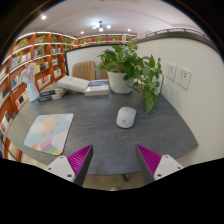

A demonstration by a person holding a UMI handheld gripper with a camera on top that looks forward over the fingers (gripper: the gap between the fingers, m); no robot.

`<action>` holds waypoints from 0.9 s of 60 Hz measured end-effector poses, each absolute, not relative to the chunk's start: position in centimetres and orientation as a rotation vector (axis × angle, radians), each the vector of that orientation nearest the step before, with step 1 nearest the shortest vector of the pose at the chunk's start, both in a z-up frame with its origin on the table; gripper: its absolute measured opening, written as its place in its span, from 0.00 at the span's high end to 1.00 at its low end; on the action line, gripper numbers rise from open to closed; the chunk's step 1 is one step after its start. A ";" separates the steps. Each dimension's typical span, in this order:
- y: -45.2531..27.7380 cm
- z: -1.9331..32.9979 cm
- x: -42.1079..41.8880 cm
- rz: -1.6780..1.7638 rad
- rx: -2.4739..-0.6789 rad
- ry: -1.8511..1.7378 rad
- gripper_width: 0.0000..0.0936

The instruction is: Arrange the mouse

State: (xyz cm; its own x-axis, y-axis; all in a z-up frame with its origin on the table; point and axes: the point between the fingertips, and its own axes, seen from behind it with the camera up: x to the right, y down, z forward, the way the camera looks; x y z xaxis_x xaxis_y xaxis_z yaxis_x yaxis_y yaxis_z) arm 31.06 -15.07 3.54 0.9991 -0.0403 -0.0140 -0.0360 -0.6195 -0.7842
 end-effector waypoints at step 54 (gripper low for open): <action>4.6 -0.9 33.8 0.016 -2.347 -0.026 0.46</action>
